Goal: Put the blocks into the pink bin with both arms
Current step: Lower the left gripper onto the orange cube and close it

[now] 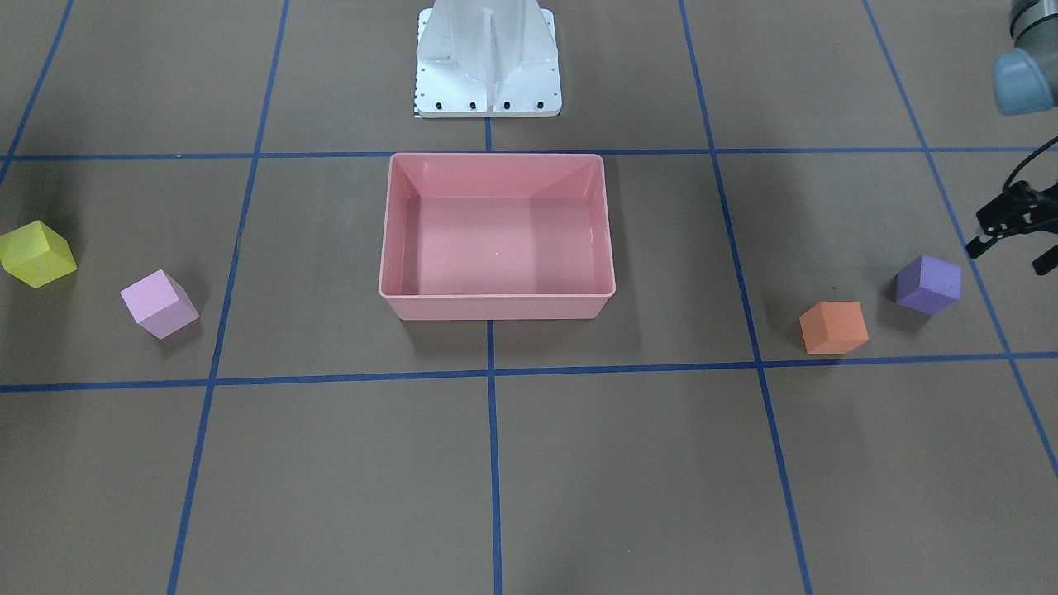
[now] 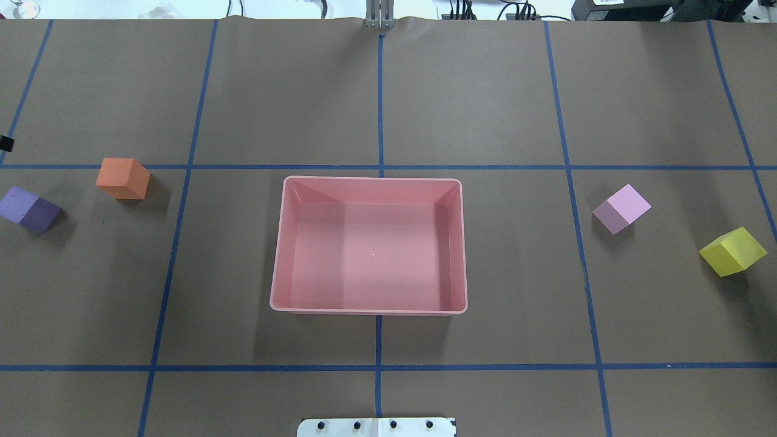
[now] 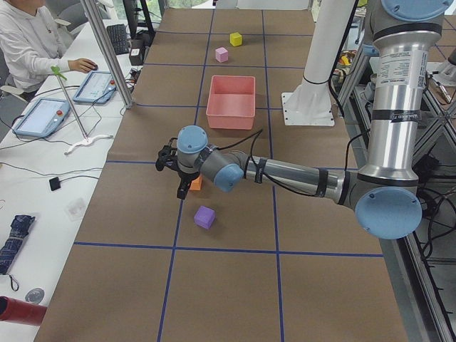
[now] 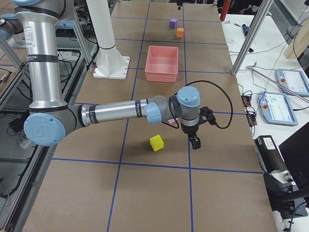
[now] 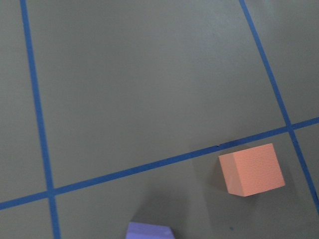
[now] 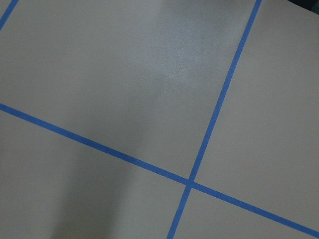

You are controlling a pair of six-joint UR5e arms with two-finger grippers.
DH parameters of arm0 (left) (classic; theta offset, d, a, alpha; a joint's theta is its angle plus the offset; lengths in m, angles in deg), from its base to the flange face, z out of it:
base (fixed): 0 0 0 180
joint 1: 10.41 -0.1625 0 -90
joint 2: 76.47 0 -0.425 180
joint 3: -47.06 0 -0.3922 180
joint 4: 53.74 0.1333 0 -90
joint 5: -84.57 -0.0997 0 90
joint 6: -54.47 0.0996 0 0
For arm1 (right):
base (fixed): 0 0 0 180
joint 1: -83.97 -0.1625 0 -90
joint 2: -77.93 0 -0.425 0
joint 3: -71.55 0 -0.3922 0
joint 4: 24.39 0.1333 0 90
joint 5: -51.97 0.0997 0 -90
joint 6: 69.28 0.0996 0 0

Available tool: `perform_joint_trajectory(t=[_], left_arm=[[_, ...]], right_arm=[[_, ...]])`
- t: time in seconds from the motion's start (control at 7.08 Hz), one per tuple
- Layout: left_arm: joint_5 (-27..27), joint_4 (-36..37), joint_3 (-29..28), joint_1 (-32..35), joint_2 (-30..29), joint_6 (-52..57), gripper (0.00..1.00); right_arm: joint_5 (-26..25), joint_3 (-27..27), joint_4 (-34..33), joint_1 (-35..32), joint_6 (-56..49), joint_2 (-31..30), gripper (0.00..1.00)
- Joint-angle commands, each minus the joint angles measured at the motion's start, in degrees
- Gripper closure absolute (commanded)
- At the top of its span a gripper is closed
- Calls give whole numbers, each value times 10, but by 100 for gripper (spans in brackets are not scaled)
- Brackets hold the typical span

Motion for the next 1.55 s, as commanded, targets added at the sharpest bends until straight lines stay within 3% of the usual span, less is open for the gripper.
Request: perform_joint_trajectory(t=[0.0,0.42,1.41], left_arm=[[-91,-33,-16,-112,-38,-142,0],[-133,-33,-102,-145,-110,-154,0],[-147,-35,-132,-184,-114,-154,0]], right_arm=[[0,-2,0,1,0,0,1],[0,-6,0,1,0,0,1],[3,-17,1,3,-1,0,1]])
